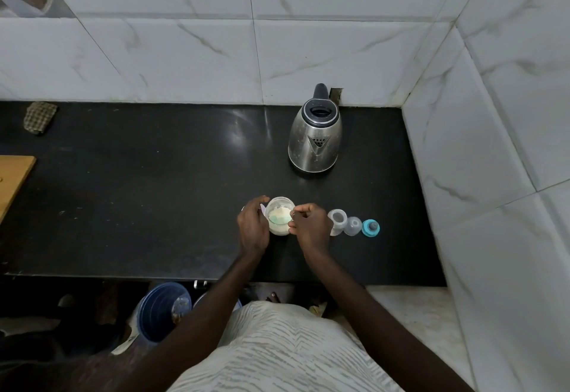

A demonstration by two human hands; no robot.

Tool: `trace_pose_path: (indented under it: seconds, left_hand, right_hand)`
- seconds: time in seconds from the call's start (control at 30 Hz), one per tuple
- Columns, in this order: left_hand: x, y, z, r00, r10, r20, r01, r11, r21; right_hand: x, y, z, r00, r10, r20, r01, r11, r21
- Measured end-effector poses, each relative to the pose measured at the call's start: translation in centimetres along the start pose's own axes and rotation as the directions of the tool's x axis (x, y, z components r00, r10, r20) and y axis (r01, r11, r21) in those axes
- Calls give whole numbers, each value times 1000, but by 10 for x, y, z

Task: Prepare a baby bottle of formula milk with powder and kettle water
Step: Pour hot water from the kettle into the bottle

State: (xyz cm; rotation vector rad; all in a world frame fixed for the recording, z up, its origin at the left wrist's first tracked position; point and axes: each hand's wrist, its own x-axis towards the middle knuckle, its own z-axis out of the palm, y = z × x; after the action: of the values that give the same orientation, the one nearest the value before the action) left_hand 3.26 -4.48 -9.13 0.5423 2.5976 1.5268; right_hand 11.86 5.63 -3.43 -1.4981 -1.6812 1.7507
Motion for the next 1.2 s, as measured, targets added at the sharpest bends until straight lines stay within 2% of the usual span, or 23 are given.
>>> trace_pose_path:
  seconds: [0.2, 0.3, 0.43, 0.6, 0.7, 0.87, 0.97, 1.07, 1.2]
  left_hand:
    - [13, 22, 6, 998, -8, -63, 11, 999, 46]
    - [25, 49, 18, 997, 26, -73, -25, 1000, 12]
    - [53, 89, 40, 998, 44, 36, -42, 998, -47]
    - [98, 137, 63, 977, -155, 148, 174, 977, -125]
    - [126, 147, 75, 957, -234, 169, 261, 952, -161]
    - [154, 141, 92, 916, -353, 191, 389, 899, -202]
    - [163, 149, 93, 884, -418, 207, 460, 857, -234]
    - [168, 161, 91, 843, -487, 229, 534, 809, -246]
    - [166, 160, 93, 830, -514, 217, 558, 776, -296]
  right_hand:
    - [-4, -20, -22, 993, -116, 6, 116, 993, -9]
    - [11, -45, -38, 976, -214, -35, 213, 977, -32]
    - [54, -80, -56, 955, -263, -139, 257, 964, -63]
    - [127, -116, -64, 958, -227, -177, 203, 969, -143]
    - [150, -150, -61, 970, -229, -87, 209, 959, -193]
    - [189, -183, -41, 983, -100, 154, 117, 988, -104]
    - [215, -189, -28, 969, -35, 246, 51, 997, -57]
    - [214, -202, -23, 954, -2, 299, 23, 997, -67]
    - [217, -206, -30, 939, 40, 341, -29, 999, -38]
